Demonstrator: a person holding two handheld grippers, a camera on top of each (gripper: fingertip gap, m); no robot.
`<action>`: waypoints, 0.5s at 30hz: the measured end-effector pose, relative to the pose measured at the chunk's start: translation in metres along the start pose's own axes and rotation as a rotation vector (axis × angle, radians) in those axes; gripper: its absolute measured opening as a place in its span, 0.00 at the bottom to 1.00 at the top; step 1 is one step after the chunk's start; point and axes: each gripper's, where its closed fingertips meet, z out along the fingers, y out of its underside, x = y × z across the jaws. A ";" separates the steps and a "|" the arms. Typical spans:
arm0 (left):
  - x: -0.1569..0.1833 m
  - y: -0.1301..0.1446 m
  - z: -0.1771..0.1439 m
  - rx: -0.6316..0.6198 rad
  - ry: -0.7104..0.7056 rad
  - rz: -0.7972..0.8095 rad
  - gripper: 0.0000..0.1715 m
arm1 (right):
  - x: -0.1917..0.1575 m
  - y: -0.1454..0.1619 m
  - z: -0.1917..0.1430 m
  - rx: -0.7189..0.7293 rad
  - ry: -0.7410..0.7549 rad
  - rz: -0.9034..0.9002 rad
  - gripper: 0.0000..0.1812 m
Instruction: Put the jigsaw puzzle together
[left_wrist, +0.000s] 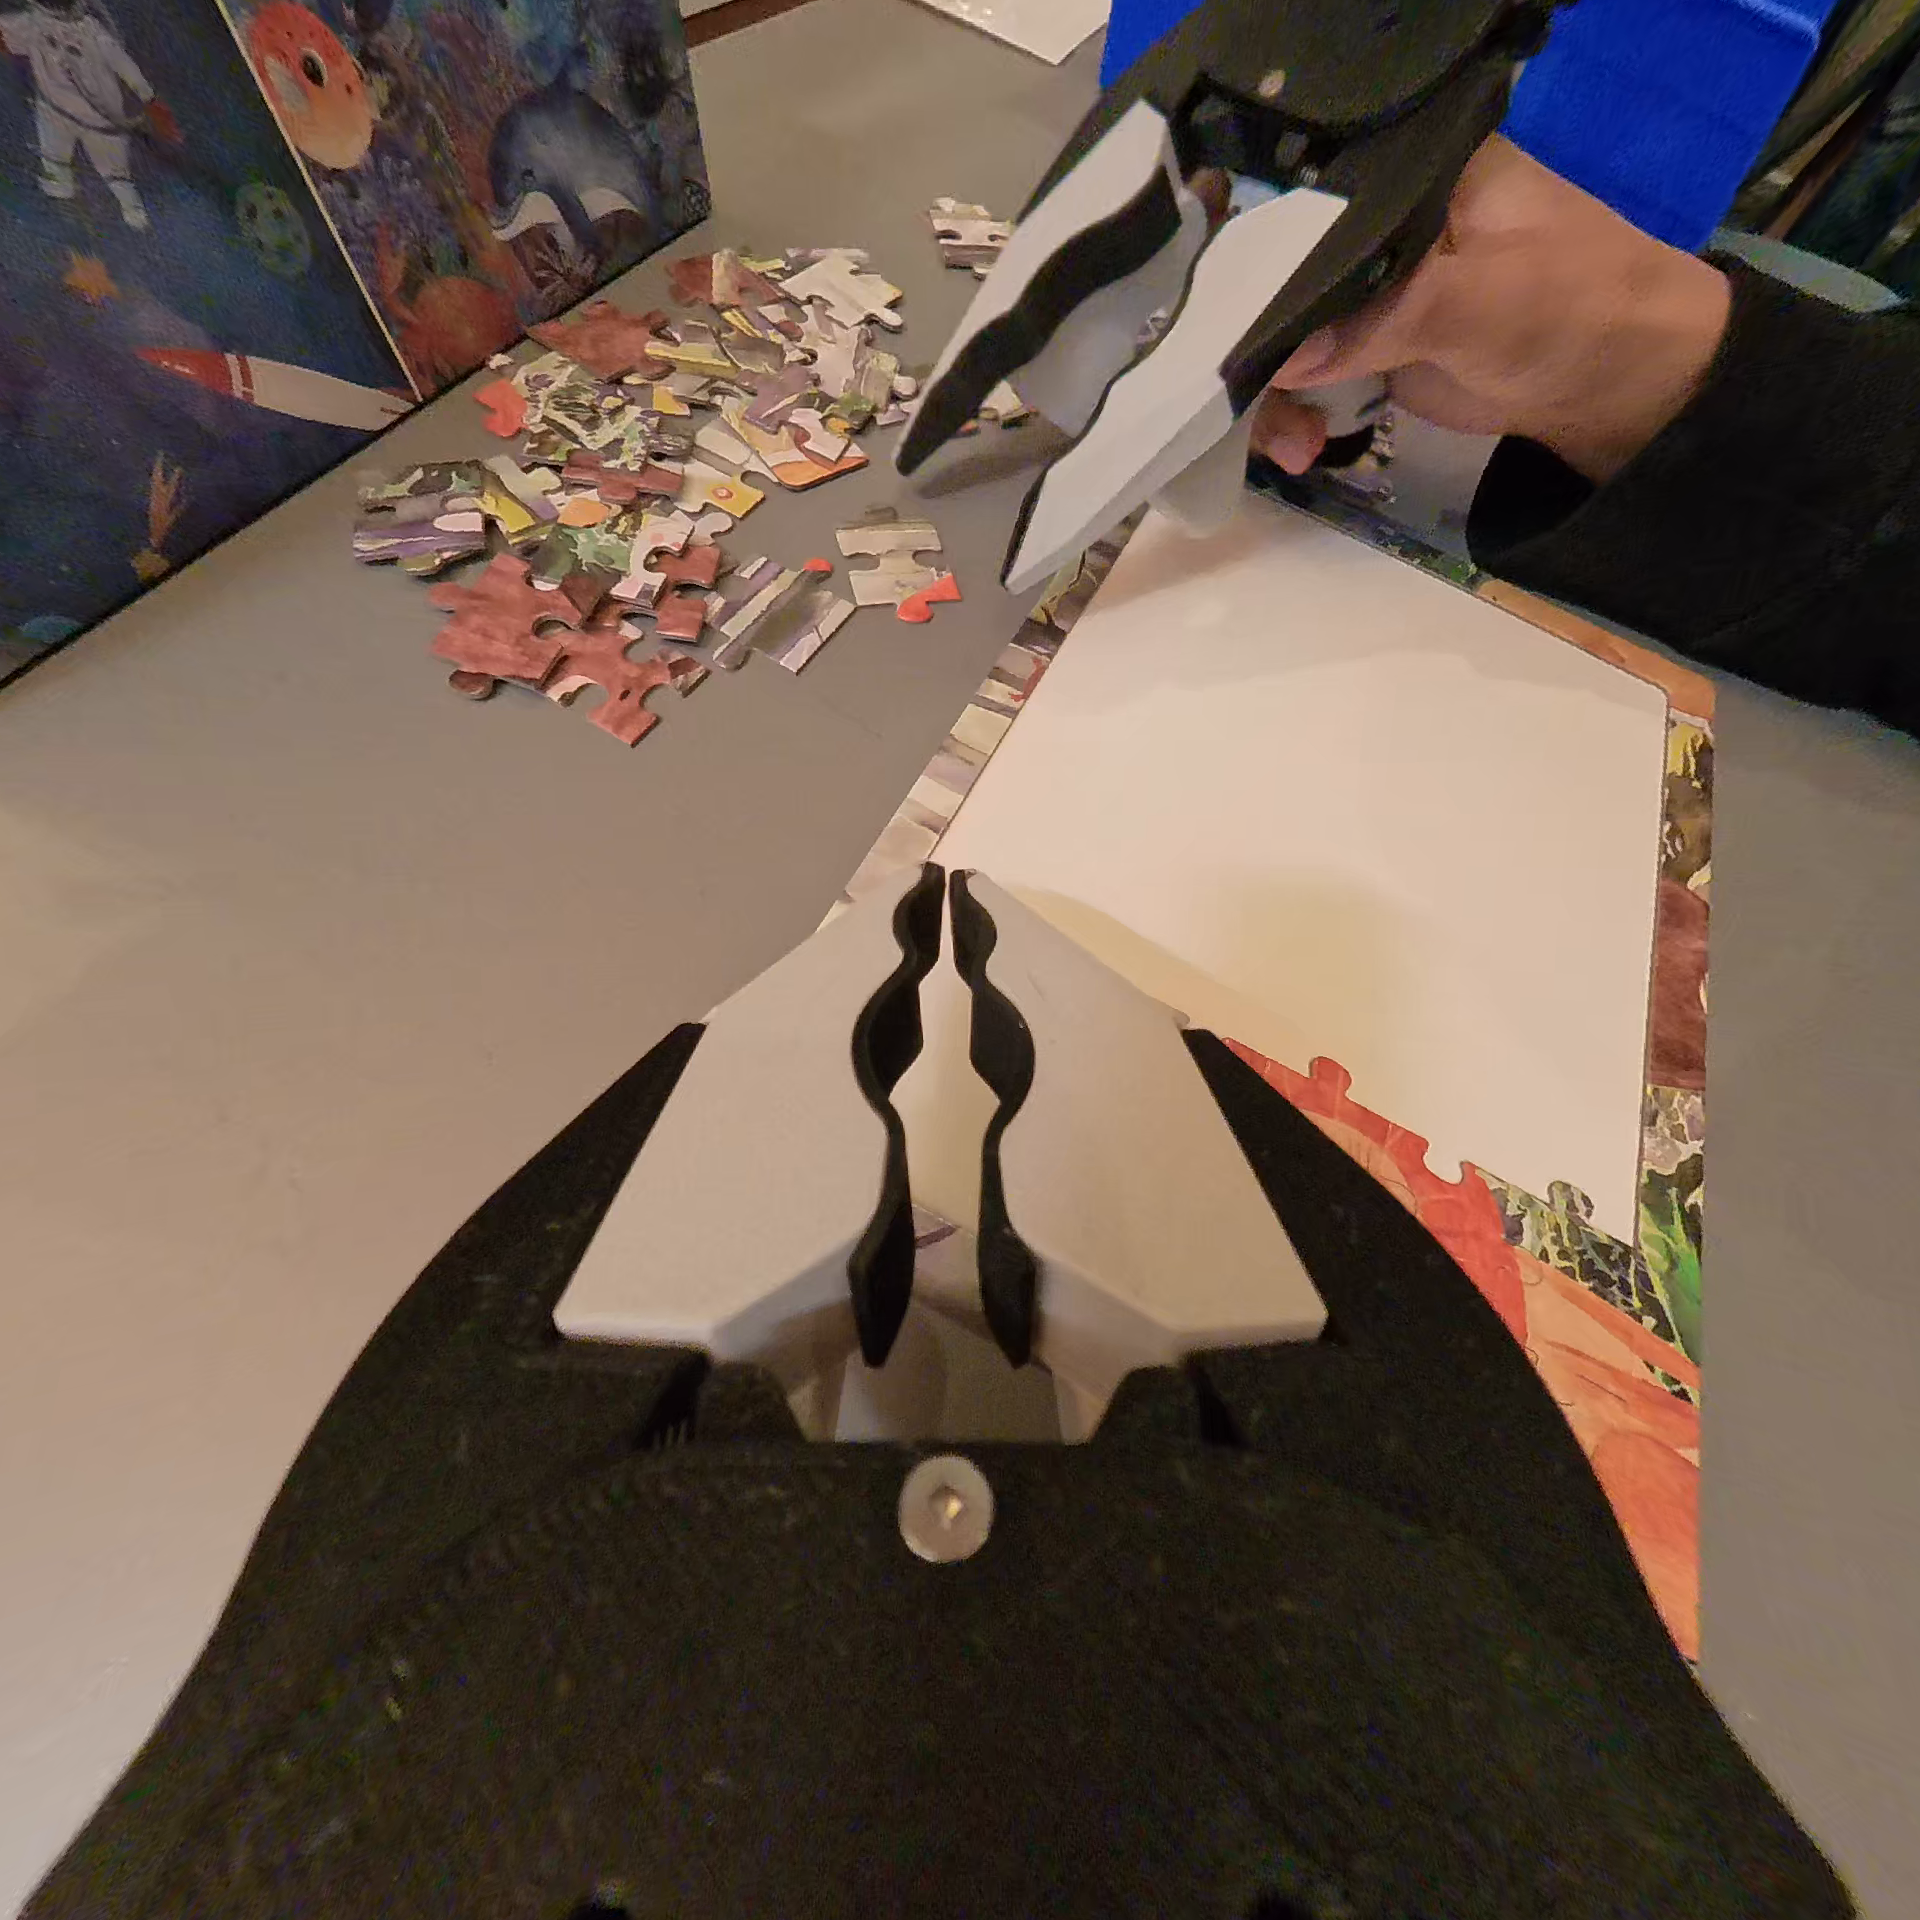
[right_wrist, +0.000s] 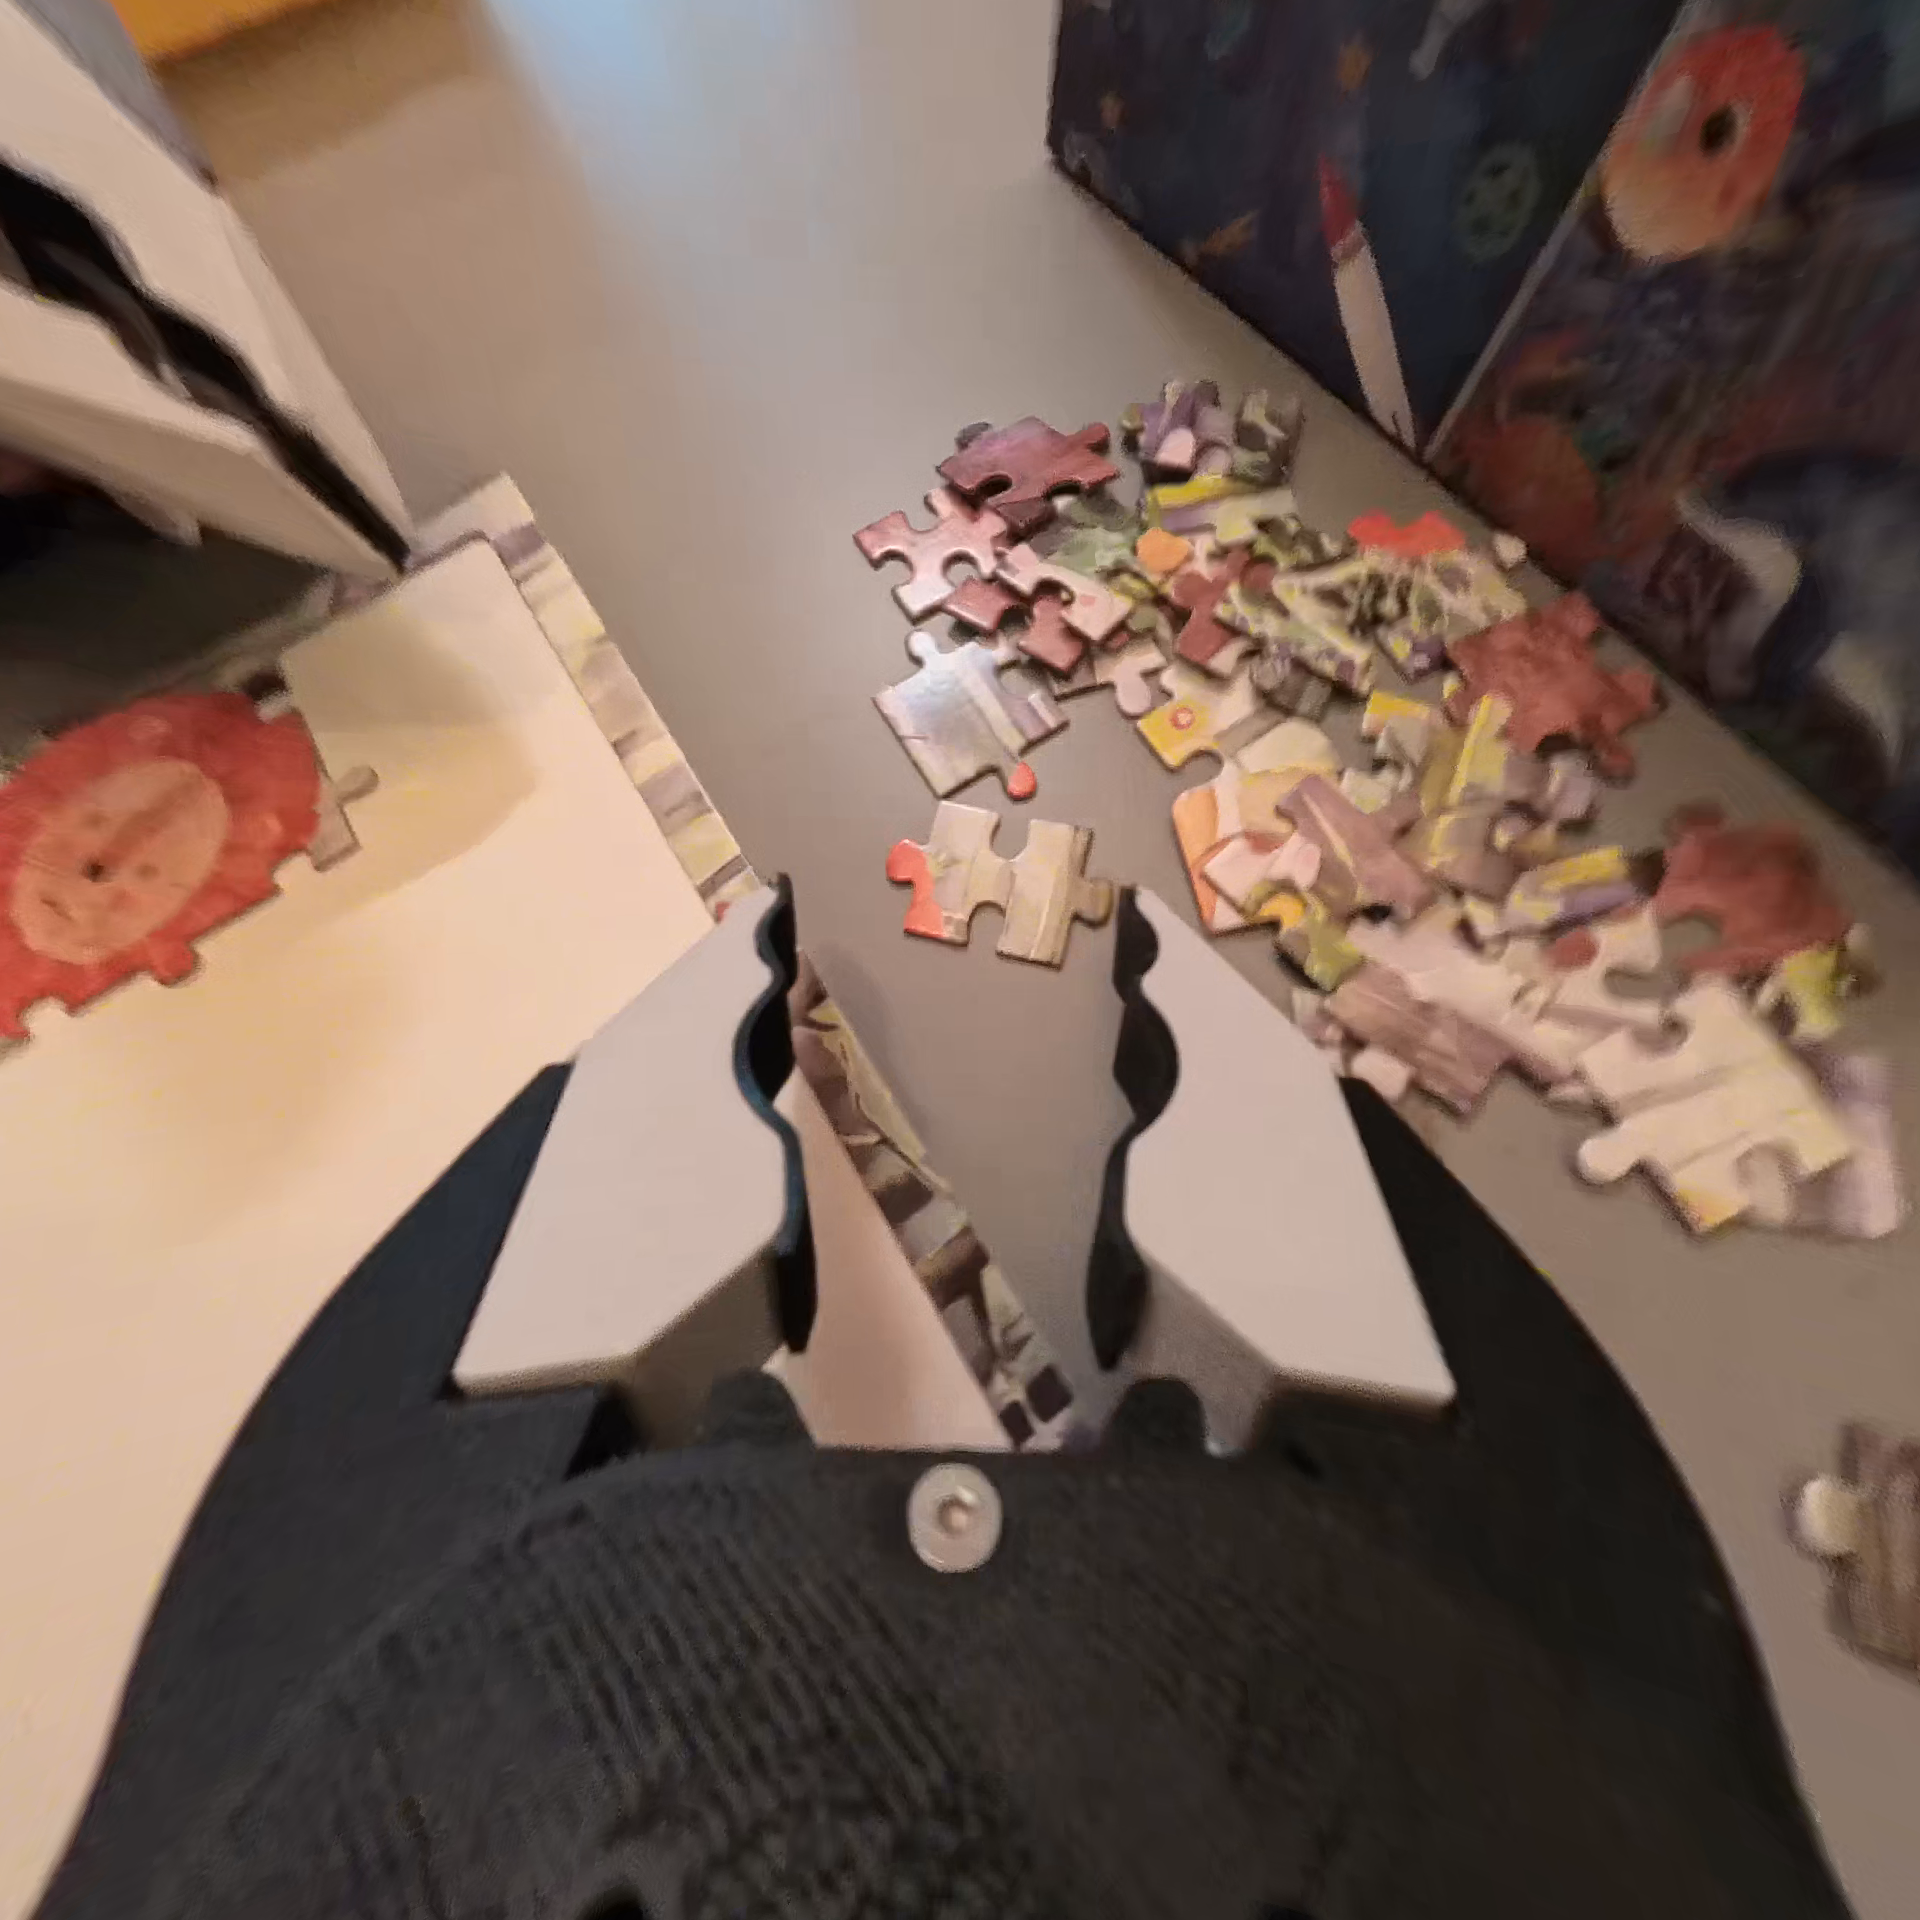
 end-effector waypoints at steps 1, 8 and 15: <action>0.000 0.000 0.000 0.000 0.000 -0.001 0.00 | 0.000 -0.001 0.002 -0.014 0.007 -0.077 0.35; -0.004 0.001 0.000 0.007 0.005 -0.021 0.00 | 0.006 -0.005 0.019 -0.172 -0.112 -0.335 0.29; -0.008 0.000 -0.002 0.029 0.013 -0.049 0.00 | 0.002 0.006 0.017 -0.247 -0.205 -0.358 0.31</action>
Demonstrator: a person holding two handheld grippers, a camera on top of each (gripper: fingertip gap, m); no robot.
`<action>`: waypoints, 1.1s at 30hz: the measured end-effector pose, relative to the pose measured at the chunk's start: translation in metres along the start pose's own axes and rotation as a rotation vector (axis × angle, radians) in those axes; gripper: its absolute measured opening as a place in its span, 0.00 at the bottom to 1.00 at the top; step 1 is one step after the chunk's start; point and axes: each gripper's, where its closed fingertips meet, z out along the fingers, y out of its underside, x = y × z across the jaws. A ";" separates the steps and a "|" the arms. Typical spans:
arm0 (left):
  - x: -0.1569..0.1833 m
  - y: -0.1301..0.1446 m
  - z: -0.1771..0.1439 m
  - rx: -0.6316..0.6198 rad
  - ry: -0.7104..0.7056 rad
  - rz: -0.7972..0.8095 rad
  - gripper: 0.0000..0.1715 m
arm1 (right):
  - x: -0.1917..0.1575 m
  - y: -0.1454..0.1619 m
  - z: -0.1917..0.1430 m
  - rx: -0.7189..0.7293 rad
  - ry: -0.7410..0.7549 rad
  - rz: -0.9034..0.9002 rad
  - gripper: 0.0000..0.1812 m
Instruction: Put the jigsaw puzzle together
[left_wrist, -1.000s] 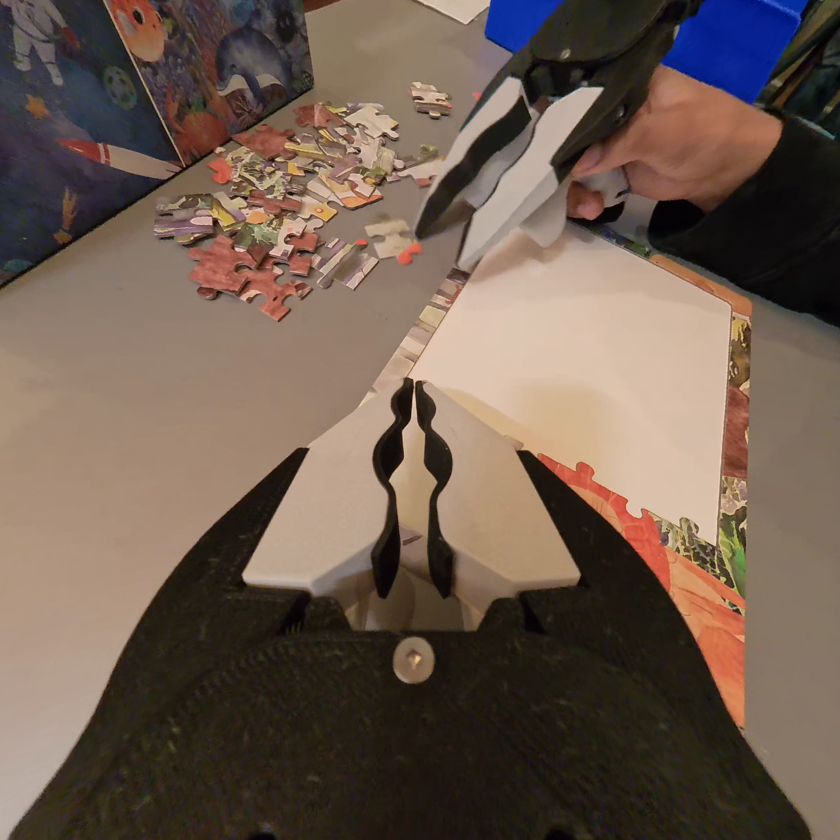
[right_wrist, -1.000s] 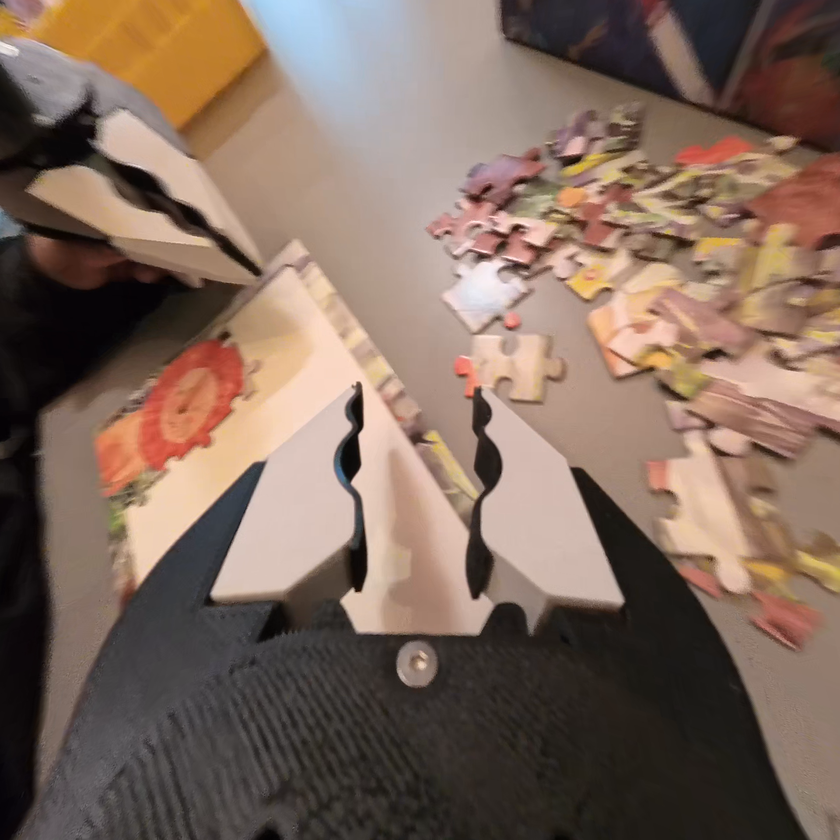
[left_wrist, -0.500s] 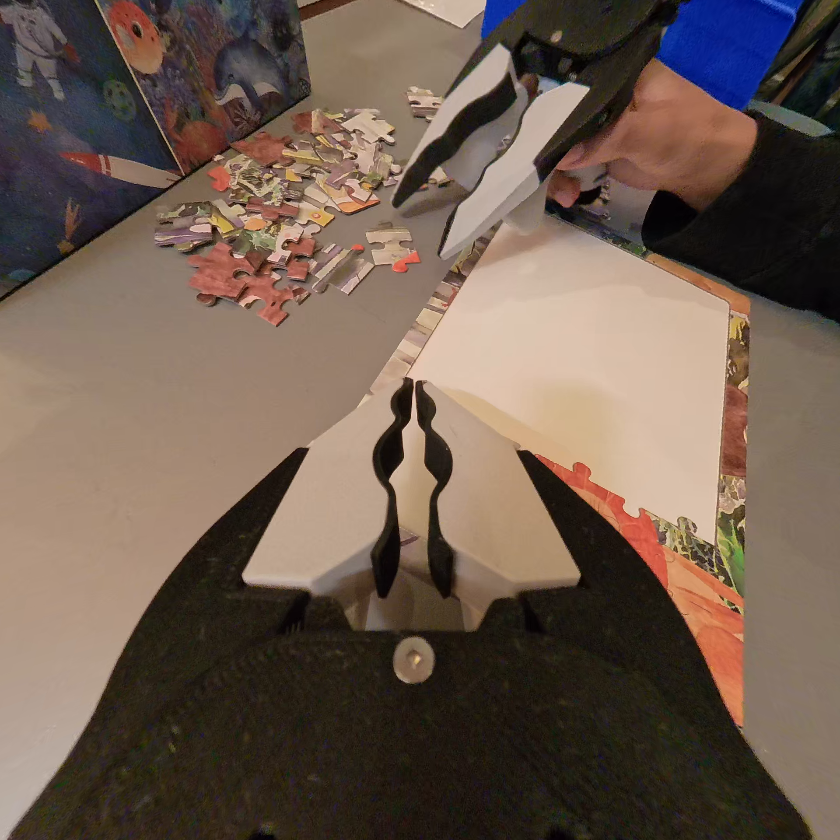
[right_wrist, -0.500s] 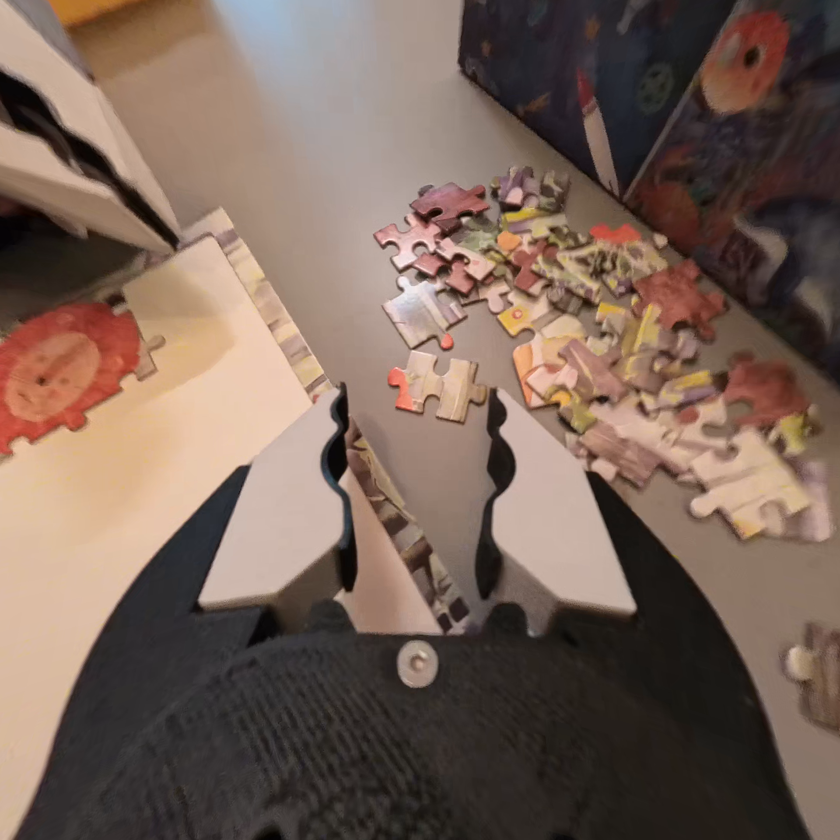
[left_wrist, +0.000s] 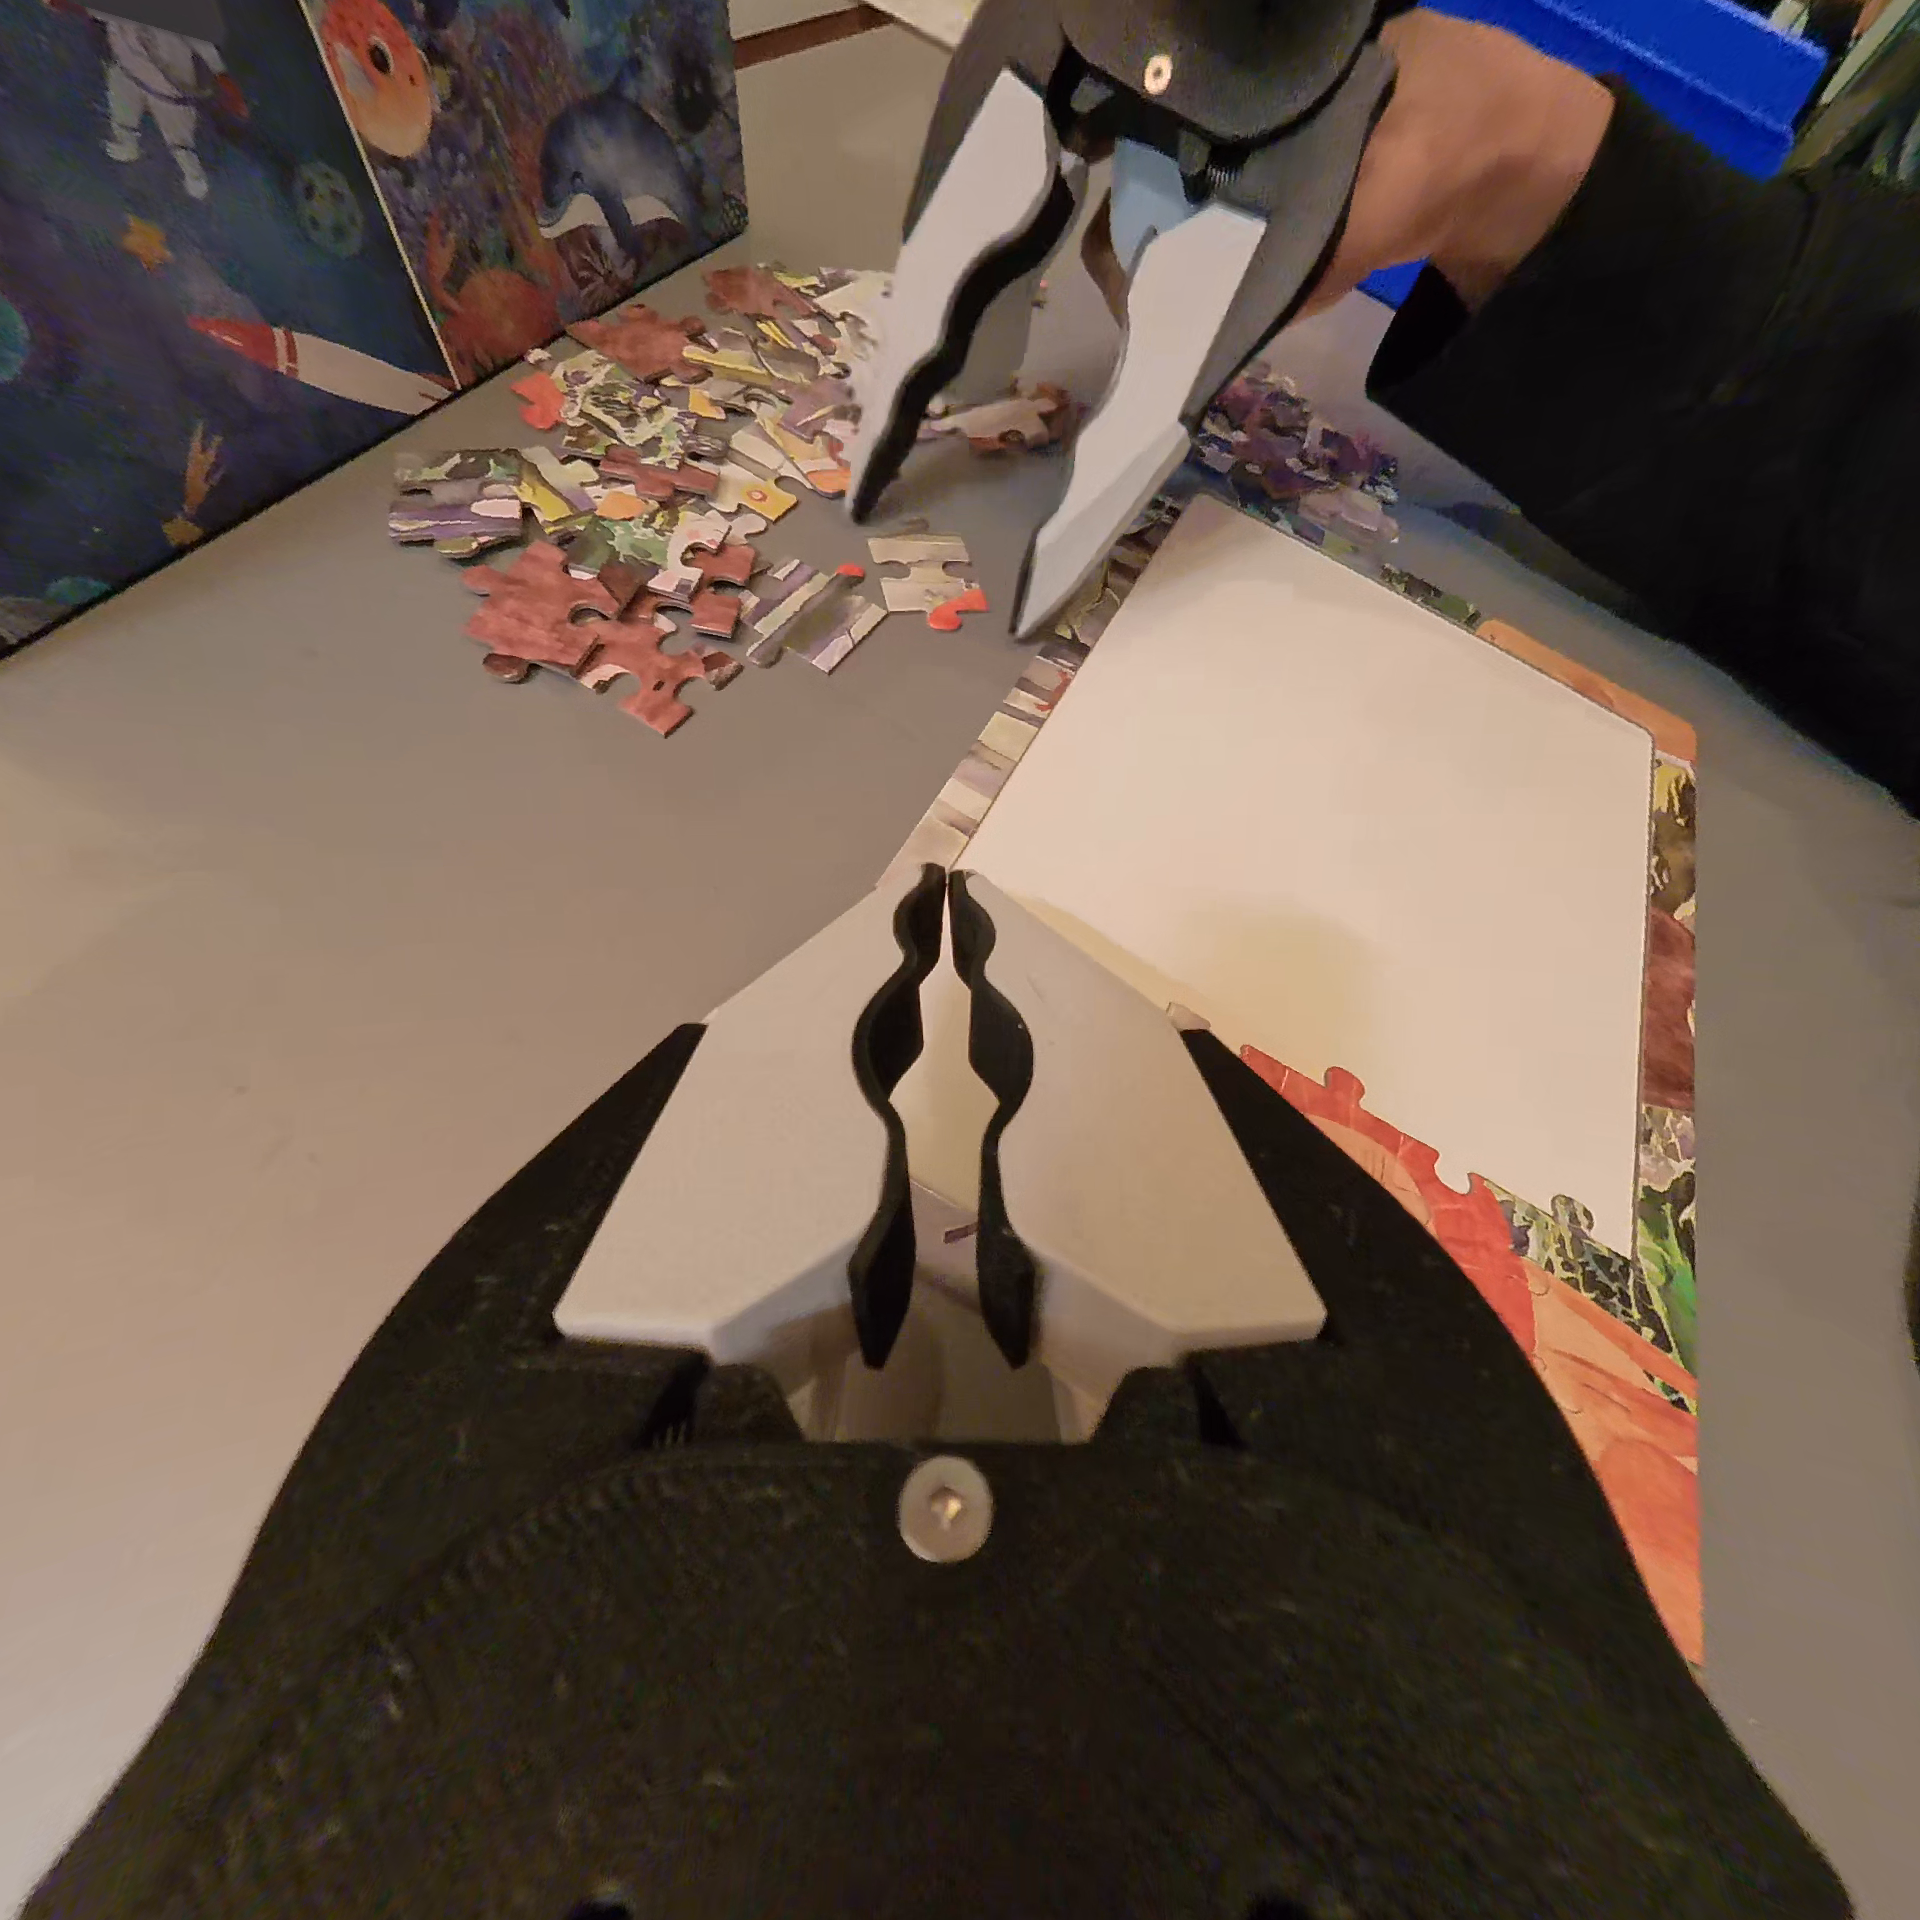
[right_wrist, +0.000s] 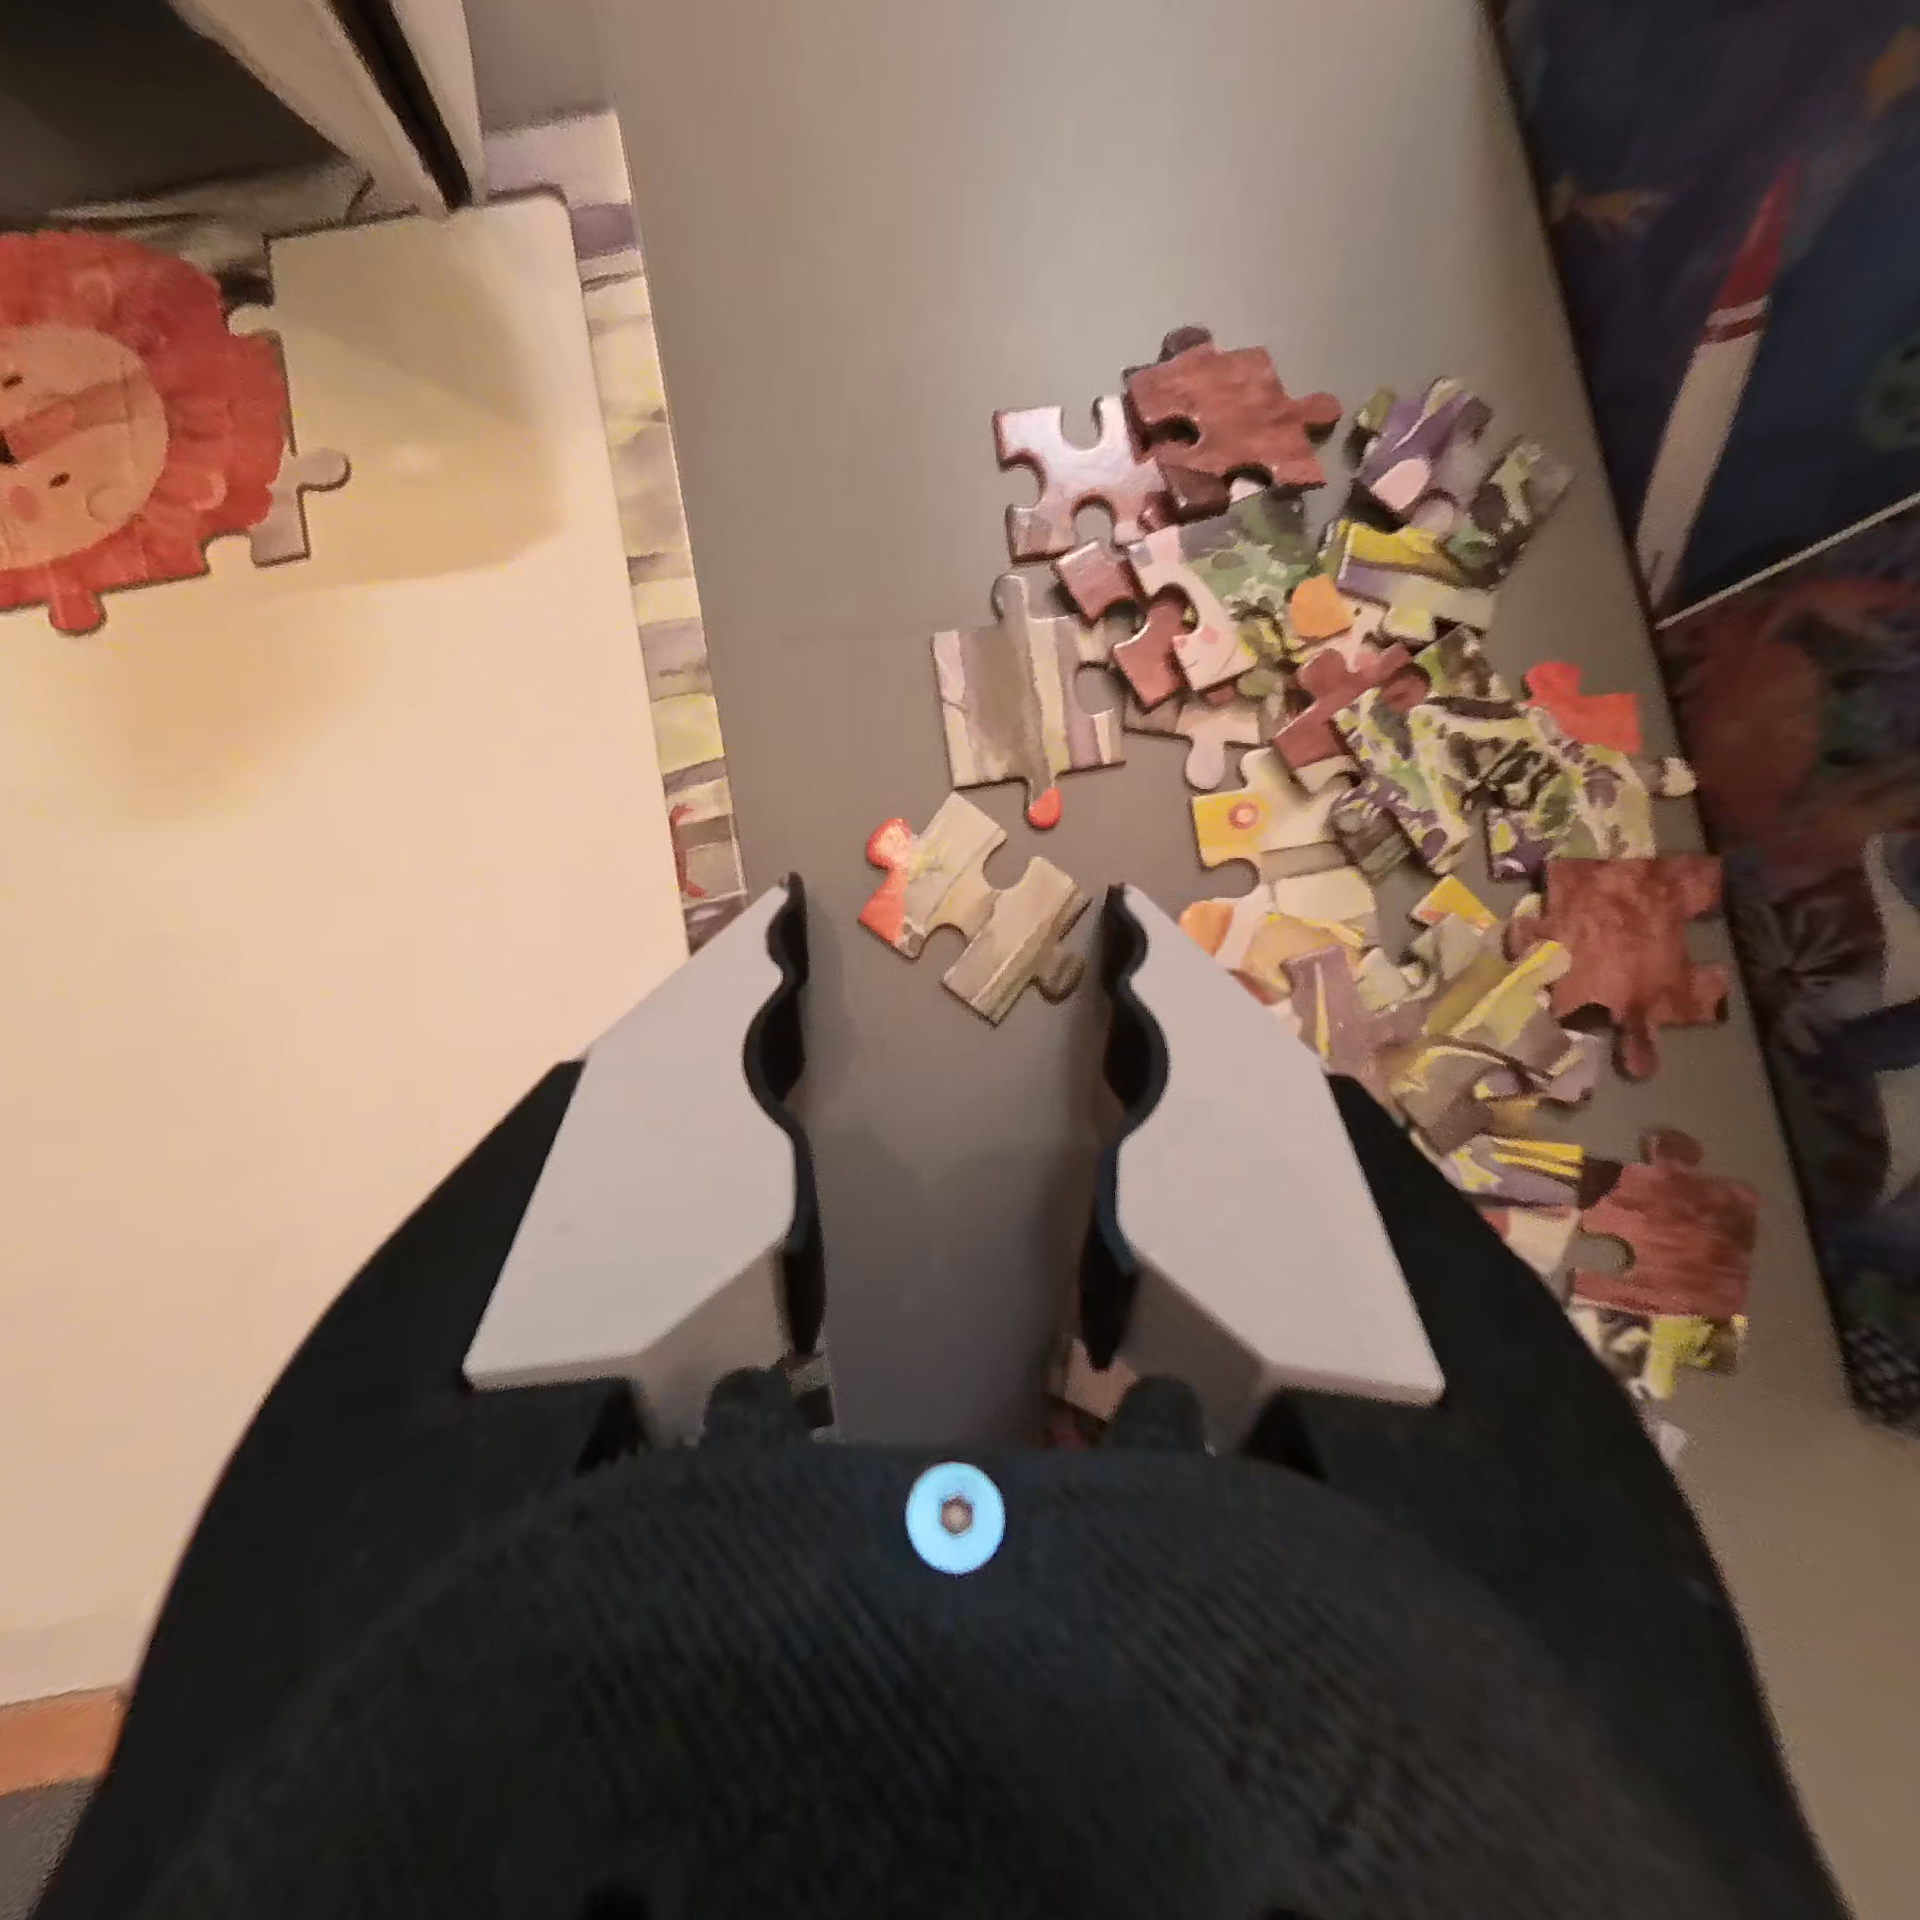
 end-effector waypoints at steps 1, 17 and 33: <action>0.001 0.000 0.000 0.002 0.005 -0.003 0.00 | 0.000 0.001 0.000 0.012 0.005 -0.007 0.30; 0.000 -0.002 -0.002 0.001 -0.018 0.025 0.00 | -0.005 -0.018 -0.011 0.080 0.039 -0.048 0.10; 0.004 0.000 0.000 -0.014 -0.010 0.038 0.00 | -0.011 0.007 -0.014 0.000 -0.118 0.172 0.19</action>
